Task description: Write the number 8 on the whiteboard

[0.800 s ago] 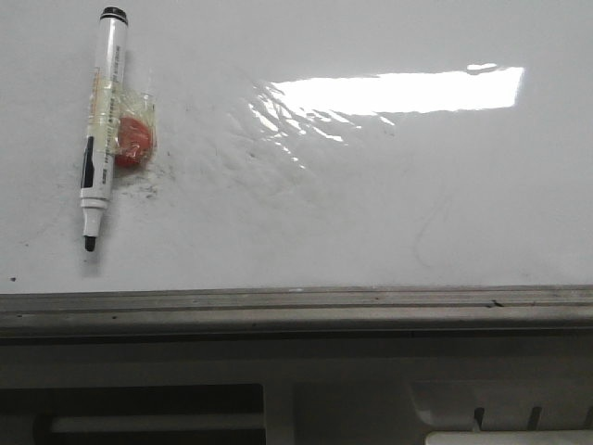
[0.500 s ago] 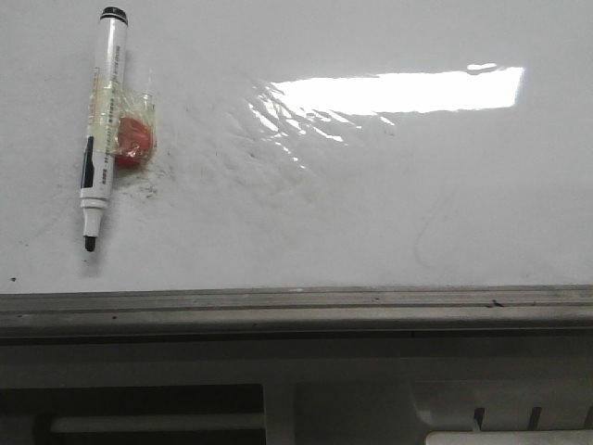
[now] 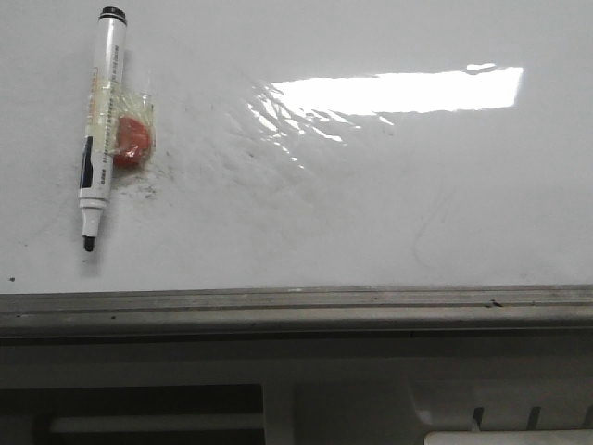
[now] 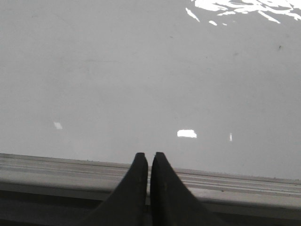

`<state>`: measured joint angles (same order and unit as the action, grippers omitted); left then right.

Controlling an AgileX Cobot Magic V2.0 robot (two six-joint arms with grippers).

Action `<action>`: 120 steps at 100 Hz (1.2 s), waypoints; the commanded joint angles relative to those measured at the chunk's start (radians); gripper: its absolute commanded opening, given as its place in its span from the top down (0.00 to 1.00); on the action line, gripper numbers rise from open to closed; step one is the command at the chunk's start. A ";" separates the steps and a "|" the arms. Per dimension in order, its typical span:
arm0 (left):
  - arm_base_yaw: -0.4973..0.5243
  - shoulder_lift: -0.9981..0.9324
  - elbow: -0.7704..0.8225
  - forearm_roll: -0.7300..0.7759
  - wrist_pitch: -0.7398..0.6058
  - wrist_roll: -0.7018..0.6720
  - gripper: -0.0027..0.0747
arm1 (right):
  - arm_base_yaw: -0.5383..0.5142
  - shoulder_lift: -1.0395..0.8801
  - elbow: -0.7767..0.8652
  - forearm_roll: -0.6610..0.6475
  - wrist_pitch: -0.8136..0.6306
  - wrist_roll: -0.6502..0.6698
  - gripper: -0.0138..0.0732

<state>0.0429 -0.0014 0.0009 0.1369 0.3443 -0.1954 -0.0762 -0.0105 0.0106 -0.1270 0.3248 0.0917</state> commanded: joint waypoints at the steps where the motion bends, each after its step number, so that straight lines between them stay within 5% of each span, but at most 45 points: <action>1: 0.002 -0.031 0.033 0.010 -0.061 -0.011 0.99 | -0.007 -0.022 0.012 -0.012 -0.026 -0.006 0.91; 45: 0.002 -0.031 0.033 0.010 -0.150 -0.011 0.99 | -0.007 -0.022 0.012 -0.071 -0.031 -0.006 0.91; 74: 0.002 -0.031 0.033 0.025 -0.191 -0.011 0.99 | -0.007 -0.022 0.012 -0.022 -0.205 -0.004 0.91; 102: 0.002 -0.031 0.033 0.003 -0.405 -0.011 0.99 | -0.007 -0.022 0.012 -0.018 -0.490 -0.004 0.91; 120: 0.002 -0.031 0.024 -0.028 -0.649 -0.011 0.99 | -0.007 -0.020 -0.021 -0.018 -0.446 0.012 0.91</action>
<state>0.0429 -0.0014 0.0009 0.1312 -0.1134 -0.1954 -0.0762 -0.0105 0.0106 -0.1470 -0.0740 0.0938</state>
